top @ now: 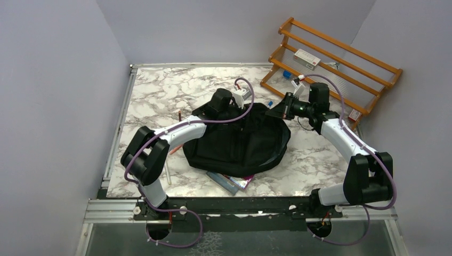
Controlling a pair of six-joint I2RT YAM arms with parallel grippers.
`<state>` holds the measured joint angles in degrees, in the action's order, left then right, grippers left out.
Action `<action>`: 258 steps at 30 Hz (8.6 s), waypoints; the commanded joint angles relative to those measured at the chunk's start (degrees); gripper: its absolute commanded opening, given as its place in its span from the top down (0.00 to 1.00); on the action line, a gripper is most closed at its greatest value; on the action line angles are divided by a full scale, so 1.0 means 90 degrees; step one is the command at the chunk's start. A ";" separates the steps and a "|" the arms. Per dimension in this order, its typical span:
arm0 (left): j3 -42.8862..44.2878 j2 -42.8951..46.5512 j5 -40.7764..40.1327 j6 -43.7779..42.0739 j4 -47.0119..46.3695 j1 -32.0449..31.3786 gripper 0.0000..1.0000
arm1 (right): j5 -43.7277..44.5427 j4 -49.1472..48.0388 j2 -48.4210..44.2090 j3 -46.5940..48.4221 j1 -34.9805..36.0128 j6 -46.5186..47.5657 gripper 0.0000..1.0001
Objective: Pack the student bag
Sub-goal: Unzip the student bag at the center of the board, then pick up the student bag at the center of the board.
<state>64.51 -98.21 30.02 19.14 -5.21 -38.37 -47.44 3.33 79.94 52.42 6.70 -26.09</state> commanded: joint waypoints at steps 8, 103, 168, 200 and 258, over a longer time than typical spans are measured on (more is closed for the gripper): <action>0.0409 0.1303 -0.1282 -0.0371 0.0642 -0.0058 0.29 | 0.0324 -0.1386 -0.0320 0.0022 0.0008 -0.3445 0.99; 0.1134 0.1510 -0.4771 -0.0749 0.2929 -0.0507 1.00 | 0.6531 0.3235 -0.0648 -0.0038 0.1376 -0.0650 0.15; 0.1881 0.1055 -0.5318 -0.0516 0.4050 -0.0558 0.31 | 0.2228 0.0592 -0.2305 0.0397 0.1209 -0.0738 0.99; 0.1662 -0.0437 -0.7272 -0.0680 0.4722 -0.1136 0.34 | 0.2302 0.0501 -0.2422 0.0032 0.1211 -0.0900 0.99; 0.7410 -0.1030 -0.4391 -0.3215 0.3726 0.1814 1.00 | 0.2496 -0.0571 0.0939 0.4035 0.1209 -0.1347 0.99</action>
<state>128.97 -106.37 -15.27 -7.90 38.79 -23.57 -24.25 2.79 86.00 86.85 17.56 -39.09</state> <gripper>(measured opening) 0.007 0.038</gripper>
